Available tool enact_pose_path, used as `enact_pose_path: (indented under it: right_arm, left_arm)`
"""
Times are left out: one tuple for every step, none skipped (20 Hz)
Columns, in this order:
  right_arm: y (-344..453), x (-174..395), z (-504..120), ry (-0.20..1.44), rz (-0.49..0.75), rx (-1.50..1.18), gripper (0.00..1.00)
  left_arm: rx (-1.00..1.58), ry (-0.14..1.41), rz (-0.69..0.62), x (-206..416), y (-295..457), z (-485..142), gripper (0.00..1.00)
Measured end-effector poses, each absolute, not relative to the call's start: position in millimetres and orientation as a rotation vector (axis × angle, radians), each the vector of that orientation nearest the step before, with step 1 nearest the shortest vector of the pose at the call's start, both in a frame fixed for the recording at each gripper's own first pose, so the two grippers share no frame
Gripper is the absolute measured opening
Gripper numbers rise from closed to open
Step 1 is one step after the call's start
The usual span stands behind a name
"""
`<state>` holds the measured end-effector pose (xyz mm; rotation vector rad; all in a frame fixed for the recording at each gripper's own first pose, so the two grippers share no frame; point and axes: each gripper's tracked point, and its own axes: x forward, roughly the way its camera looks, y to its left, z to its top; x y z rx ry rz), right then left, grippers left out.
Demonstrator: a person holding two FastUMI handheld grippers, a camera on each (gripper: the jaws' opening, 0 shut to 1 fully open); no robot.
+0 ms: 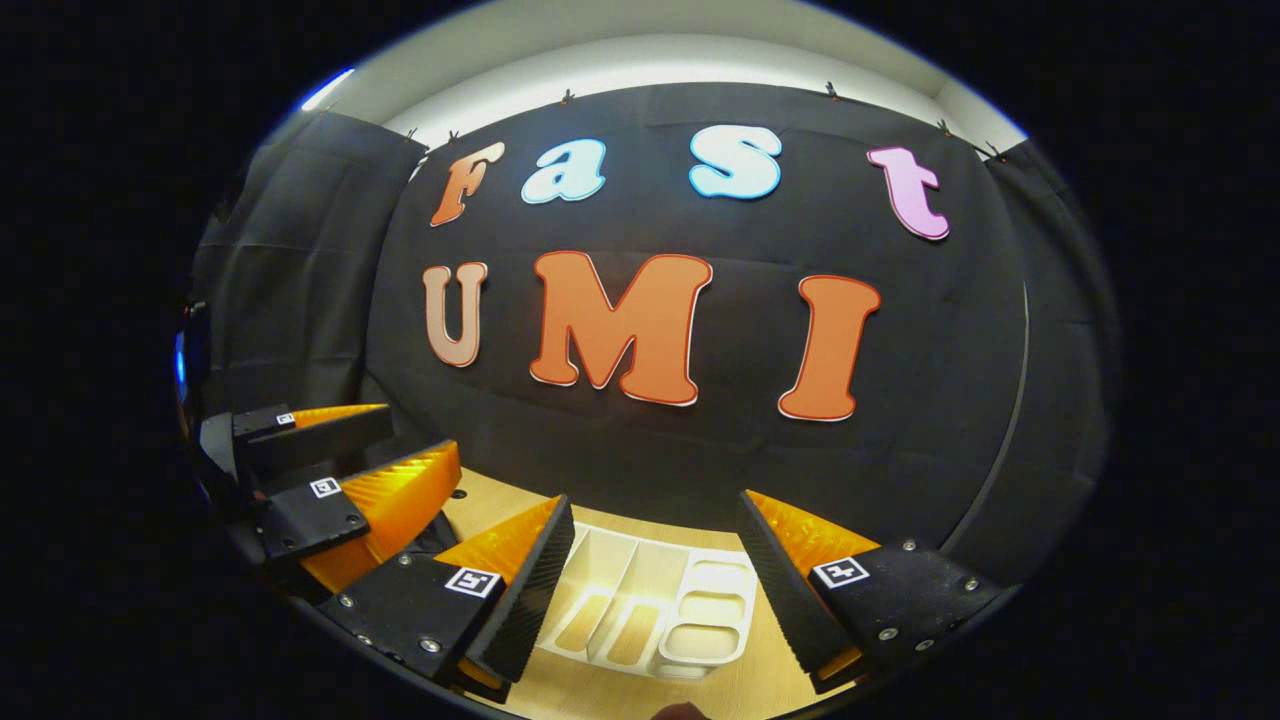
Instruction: Open the schoolbag, grab two books from the bookshelf and put them into the schoolbag.
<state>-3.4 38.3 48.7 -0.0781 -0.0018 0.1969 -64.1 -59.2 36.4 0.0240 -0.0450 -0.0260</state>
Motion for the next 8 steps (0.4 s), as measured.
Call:
enact_pose_path:
  right_arm:
    - [40.5, -4.0, 47.0, -0.003, 0.199, -0.077, 0.98]
    - [43.7, 0.3, 42.6, 0.002, 0.197, -0.088, 0.97]
    - [41.0, 3.0, 38.7, 0.015, 0.18, -0.099, 0.98]
    - [43.1, 4.2, 38.2, 0.019, 0.186, -0.095, 0.97]
    - [43.5, 4.8, 39.1, 0.014, 0.185, -0.083, 0.98]
    - [41.4, 3.0, 41.0, 0.009, 0.18, -0.073, 0.98]
    - [39.3, 2.9, 42.5, 0.001, 0.167, -0.069, 0.98]
    - [40.2, 2.4, 42.4, -0.003, 0.166, -0.075, 0.98]
  left_arm:
    - [0.035, -0.07, -0.025, -64.0, -56.9, 40.8, 0.97]
    - [0.044, -0.086, -0.03, -61.0, -57.7, 41.6, 0.97]
    - [0.048, -0.1, -0.04, -60.3, -59.9, 42.2, 0.96]
    - [0.054, -0.104, -0.056, -56.6, -62.7, 41.0, 0.96]
    - [0.062, -0.106, -0.059, -56.8, -61.9, 39.5, 0.97]
    - [0.065, -0.106, -0.057, -57.1, -60.3, 38.8, 0.96]
    - [0.064, -0.117, -0.051, -57.4, -59.0, 38.6, 0.96]
    - [0.061, -0.13, -0.049, -56.9, -58.5, 41.0, 0.96]
